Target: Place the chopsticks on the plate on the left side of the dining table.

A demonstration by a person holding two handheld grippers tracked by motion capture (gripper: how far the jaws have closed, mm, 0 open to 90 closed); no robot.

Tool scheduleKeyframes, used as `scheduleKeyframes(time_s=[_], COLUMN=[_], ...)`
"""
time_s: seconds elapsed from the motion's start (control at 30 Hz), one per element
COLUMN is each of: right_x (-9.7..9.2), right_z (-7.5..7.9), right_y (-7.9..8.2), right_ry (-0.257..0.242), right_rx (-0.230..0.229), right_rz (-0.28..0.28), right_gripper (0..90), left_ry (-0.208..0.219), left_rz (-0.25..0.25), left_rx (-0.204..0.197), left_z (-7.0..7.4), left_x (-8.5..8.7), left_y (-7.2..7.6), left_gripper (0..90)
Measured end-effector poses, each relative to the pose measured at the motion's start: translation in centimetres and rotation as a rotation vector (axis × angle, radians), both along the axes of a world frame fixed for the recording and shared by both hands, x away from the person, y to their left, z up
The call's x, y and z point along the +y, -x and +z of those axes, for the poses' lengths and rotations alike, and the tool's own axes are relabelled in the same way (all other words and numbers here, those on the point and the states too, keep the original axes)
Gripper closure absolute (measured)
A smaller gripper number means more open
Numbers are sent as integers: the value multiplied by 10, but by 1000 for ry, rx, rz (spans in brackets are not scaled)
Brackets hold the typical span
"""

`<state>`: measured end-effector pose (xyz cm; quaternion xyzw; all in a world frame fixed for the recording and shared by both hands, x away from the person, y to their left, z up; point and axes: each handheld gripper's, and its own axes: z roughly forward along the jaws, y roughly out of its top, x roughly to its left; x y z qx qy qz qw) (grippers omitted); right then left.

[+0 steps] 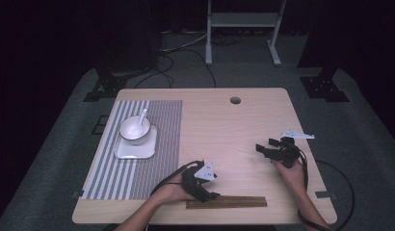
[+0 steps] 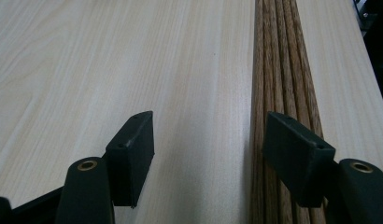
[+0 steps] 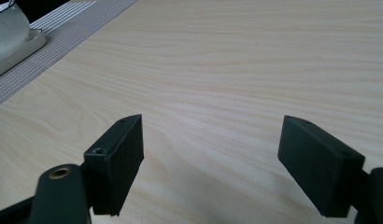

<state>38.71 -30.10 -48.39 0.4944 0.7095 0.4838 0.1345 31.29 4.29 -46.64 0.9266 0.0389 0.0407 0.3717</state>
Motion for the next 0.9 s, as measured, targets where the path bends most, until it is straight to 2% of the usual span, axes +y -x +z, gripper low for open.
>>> scheduleKeyframes(time_s=[0.23, 0.53, 0.7, 0.83, 0.9], right_x=[0, 0, 0, 0, 0], right_z=[0, 0, 0, 0, 0], right_y=[0, 0, 0, 0, 0], right_ry=[0, -2, -2, -2, -2], right_rx=[-2, -4, -3, -2, -1], right_rz=[0, 0, 0, 0, 1], right_gripper=[211, 211, 211, 211, 211], left_ry=[2, -7, -7, -7, 1], left_rz=[9, -12, -5, -6, -4], left_rx=[6, -11, -13, -10, 7], left_z=[-1, -1, -2, -2, -2], left_x=[0, -2, -2, -1, -1], left_y=[-1, 2, 2, 1, 0], left_gripper=[333, 330, 330, 333, 340])
